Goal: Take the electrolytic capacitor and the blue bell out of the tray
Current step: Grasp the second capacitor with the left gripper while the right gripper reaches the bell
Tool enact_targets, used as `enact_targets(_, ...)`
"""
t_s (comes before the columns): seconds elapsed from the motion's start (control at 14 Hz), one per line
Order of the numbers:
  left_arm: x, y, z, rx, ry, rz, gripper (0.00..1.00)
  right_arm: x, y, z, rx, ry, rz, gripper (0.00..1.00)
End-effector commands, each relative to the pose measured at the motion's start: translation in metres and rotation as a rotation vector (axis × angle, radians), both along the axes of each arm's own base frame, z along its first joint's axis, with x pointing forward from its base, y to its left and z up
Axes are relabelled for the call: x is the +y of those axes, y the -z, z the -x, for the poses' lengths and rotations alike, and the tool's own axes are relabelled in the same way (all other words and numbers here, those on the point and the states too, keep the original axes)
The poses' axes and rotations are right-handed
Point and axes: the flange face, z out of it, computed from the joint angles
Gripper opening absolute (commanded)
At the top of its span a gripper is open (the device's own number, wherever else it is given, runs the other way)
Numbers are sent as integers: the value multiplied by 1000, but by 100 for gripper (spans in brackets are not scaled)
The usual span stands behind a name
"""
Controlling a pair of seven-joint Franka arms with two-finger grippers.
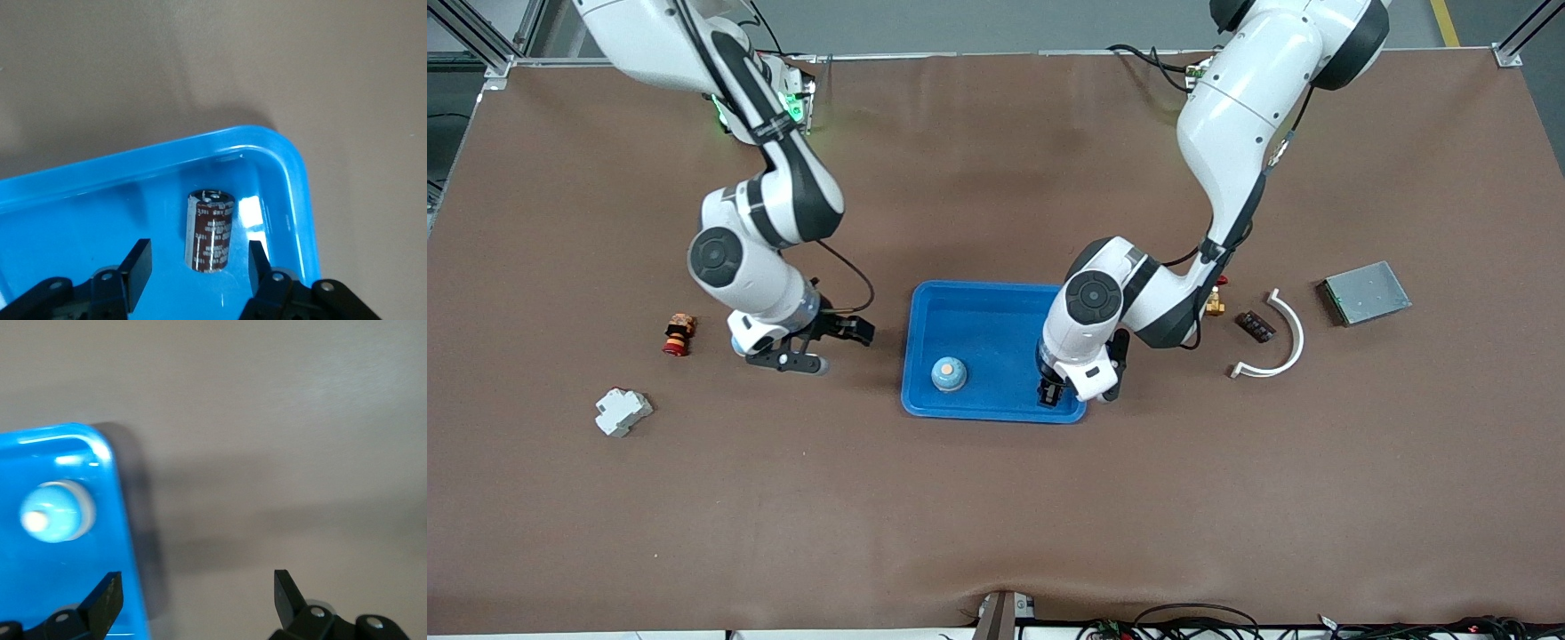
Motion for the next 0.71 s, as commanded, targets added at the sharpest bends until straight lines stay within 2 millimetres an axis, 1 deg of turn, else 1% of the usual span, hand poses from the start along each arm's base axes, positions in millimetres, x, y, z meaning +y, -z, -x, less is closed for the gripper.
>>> enact_targets(0.0, -5, 3, -3, -16, -10, -9, 65, 42, 0, -11, 1, 86, 17, 100)
enact_targets(0.07, -4, 7, -2, -11, -10, -12, 64, 53, 7, -13, -7, 67, 36, 100)
enact_targets(0.14, -4, 9, -2, -9, -12, -12, 63, 64, 9, -14, -20, 49, 49, 100)
enact_targets(0.21, -4, 11, -1, -6, -12, -13, 62, 76, 14, -15, -22, 66, 55, 100)
enact_targets(0.29, -4, 15, -1, -5, -12, -14, 59, 93, 15, -15, -31, 83, 64, 100)
enact_targets(0.43, -4, 19, -1, -8, -11, -10, 54, 106, 18, -22, -49, 110, 81, 100)
enact_targets(0.5, -5, 20, 0, -8, -8, -10, 44, 114, 20, -25, -50, 130, 79, 100)
enact_targets(0.57, -6, 19, 0, -10, 1, -12, 27, 125, 26, -25, -45, 139, 85, 100)
enact_targets(0.64, -7, 17, 1, -17, 11, -16, 8, 134, 28, -27, -49, 144, 84, 100)
